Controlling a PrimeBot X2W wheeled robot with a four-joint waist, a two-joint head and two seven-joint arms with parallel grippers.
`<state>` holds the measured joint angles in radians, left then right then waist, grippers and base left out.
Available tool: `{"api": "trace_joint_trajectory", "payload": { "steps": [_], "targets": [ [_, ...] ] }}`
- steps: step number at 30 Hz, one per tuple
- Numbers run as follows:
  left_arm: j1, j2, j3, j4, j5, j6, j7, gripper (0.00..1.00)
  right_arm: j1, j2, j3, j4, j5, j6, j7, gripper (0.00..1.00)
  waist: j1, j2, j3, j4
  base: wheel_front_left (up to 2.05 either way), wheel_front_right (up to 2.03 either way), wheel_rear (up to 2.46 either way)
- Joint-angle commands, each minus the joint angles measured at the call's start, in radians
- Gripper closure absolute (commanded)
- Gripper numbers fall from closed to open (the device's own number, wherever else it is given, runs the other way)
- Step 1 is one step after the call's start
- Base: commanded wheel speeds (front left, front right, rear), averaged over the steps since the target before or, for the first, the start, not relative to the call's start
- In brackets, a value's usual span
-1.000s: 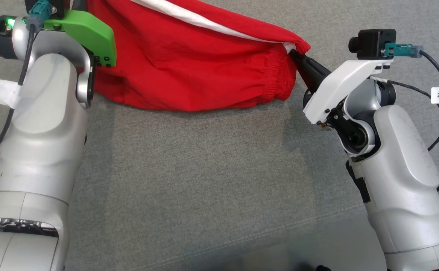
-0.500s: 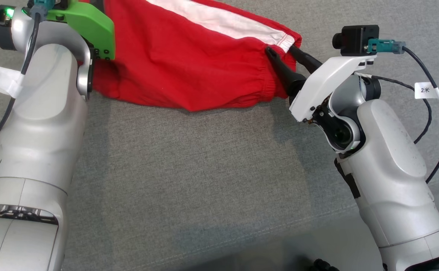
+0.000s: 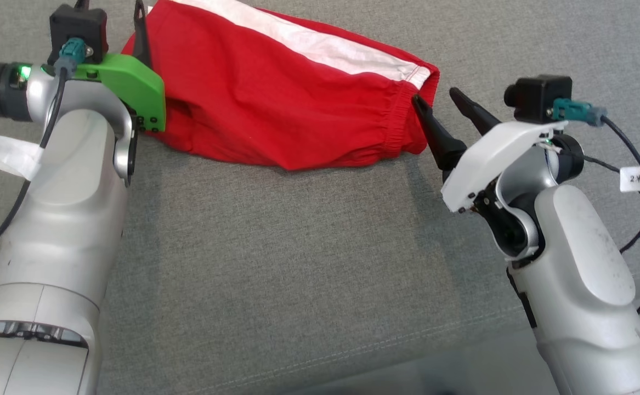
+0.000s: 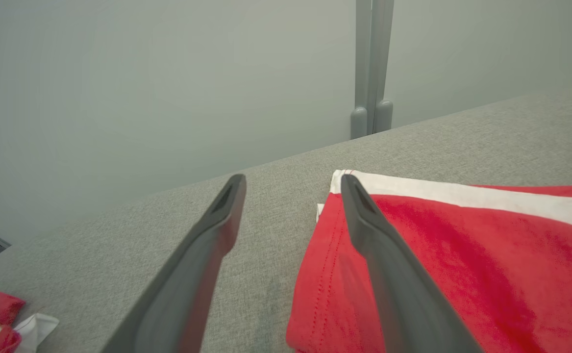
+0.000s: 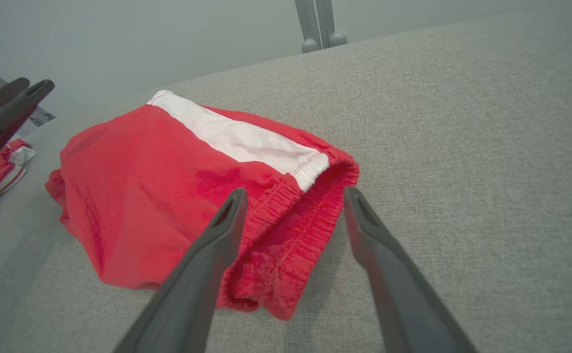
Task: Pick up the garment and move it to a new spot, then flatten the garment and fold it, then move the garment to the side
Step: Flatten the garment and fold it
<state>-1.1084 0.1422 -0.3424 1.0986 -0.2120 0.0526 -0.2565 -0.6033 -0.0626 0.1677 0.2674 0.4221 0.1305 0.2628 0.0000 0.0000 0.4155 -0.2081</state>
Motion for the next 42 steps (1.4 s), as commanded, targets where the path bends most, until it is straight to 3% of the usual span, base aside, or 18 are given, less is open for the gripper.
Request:
{"api": "trace_joint_trajectory", "payload": {
  "steps": [1, 10, 21, 27, 37, 38, 39, 41, 42],
  "targets": [
    [0.021, 0.006, 0.0, 0.002, -0.009, -0.004, -0.004, 0.0, 0.027, -0.003, -0.005, -0.017, -0.014, 0.0, -0.009, 0.0, 0.0, 0.0, -0.017, 0.001, 0.0, 0.0, 0.0],
    [0.076, 0.026, -0.009, 0.048, -0.012, 0.014, -0.007, 0.0, 0.223, 0.003, -0.026, -0.191, -0.122, 0.0, -0.128, 0.0, 0.0, 0.0, -0.059, -0.015, 0.0, 0.0, 0.0],
    [0.081, 0.024, -0.028, 0.136, -0.029, -0.024, 0.113, 0.0, 0.447, 0.012, -0.024, -0.296, -0.123, 0.0, -0.184, 0.0, 0.0, 0.0, -0.077, -0.029, 0.0, 0.0, 0.0],
    [0.102, 0.018, -0.024, 0.155, -0.052, -0.041, 0.163, 0.0, 0.483, 0.012, -0.026, -0.314, -0.132, 0.0, -0.173, 0.0, 0.0, 0.0, -0.084, -0.036, 0.0, 0.0, 0.0],
    [0.083, 0.033, -0.021, 0.17, -0.075, -0.02, 0.222, 0.0, 0.498, 0.012, -0.004, -0.354, -0.136, 0.0, -0.169, 0.0, 0.0, 0.0, -0.037, -0.059, 0.0, 0.0, 0.0],
    [0.084, 0.03, -0.022, 0.171, -0.076, -0.02, 0.23, 0.11, 0.5, 0.012, -0.005, -0.355, -0.134, 0.0, -0.17, 0.0, 0.0, 0.0, -0.034, -0.059, 0.0, 0.0, 0.0],
    [0.087, 0.029, -0.024, 0.173, -0.075, -0.019, 0.235, 0.31, 0.5, 0.012, -0.006, -0.357, -0.135, 0.0, -0.173, 0.0, 0.0, 0.0, -0.032, -0.059, 0.0, 0.0, 0.0],
    [0.091, 0.026, -0.025, 0.175, -0.081, -0.021, 0.241, 0.87, 0.503, 0.012, -0.009, -0.357, -0.135, 0.0, -0.178, 0.0, 0.0, 0.0, -0.03, -0.059, 0.0, 0.0, 0.0],
    [0.093, 0.026, -0.026, 0.176, -0.082, -0.022, 0.242, 1.0, 0.505, 0.012, -0.009, -0.357, -0.133, 0.0, -0.18, 0.0, 0.0, 0.0, -0.03, -0.058, 0.0, 0.0, 0.0]
  ]
}}
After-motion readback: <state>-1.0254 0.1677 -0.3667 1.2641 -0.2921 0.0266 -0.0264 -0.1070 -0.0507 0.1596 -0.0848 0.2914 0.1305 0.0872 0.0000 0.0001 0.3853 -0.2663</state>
